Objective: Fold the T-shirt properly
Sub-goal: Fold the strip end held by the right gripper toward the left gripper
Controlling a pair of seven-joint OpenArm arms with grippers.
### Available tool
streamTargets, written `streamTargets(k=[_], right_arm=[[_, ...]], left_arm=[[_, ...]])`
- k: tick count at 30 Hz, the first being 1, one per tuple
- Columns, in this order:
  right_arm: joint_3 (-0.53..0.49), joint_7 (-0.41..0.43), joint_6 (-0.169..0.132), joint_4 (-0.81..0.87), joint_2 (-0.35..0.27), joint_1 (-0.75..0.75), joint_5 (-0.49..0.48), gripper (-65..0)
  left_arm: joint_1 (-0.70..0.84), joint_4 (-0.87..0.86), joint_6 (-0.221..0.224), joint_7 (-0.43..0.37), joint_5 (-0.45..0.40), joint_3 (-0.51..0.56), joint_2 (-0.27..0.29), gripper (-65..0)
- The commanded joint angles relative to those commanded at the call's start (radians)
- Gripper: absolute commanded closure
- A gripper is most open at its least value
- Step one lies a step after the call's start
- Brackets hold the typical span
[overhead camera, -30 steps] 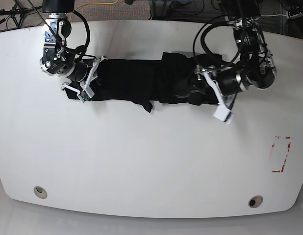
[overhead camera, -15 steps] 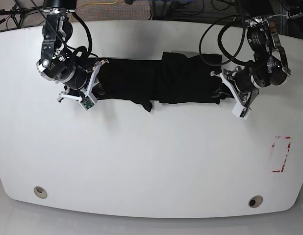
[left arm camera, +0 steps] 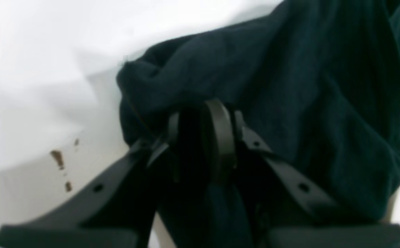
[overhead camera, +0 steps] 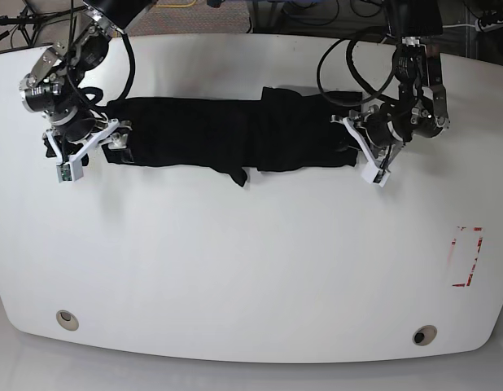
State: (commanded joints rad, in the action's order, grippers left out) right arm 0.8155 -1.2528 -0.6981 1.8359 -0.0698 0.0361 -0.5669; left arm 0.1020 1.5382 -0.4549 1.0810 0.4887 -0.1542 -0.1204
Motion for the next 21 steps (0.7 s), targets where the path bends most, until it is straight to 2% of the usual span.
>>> streamTargets(k=[3,6,11,17,21], right_arm=[[0.034,-0.005,0.000,-0.107,-0.032,0.000,-0.077,-61.2],[0.060,0.000,0.000,-0.216,-0.071,0.000,-0.140,-61.2],[0.072,0.040,0.000,-0.328,-0.115,0.008,-0.160,-61.2],[0.049,0.041,0.000,-0.368,-0.110,0.035,-0.163,-61.2],[0.006,0.044,0.000,-0.382,-0.066,0.049,-0.163,-61.2]], left_arm=[[0.003,0.000,0.000,0.000,0.000,0.000,-0.005,-10.0],[0.012,0.000,0.000,-0.002,0.000,0.000,-0.035,-10.0],[0.015,0.009,0.000,-0.002,0.000,0.000,-0.051,-10.0],[0.014,0.006,0.000,-0.002,0.000,0.000,-0.075,-10.0],[0.012,0.005,0.000,-0.002,0.000,0.000,-0.078,-10.0]])
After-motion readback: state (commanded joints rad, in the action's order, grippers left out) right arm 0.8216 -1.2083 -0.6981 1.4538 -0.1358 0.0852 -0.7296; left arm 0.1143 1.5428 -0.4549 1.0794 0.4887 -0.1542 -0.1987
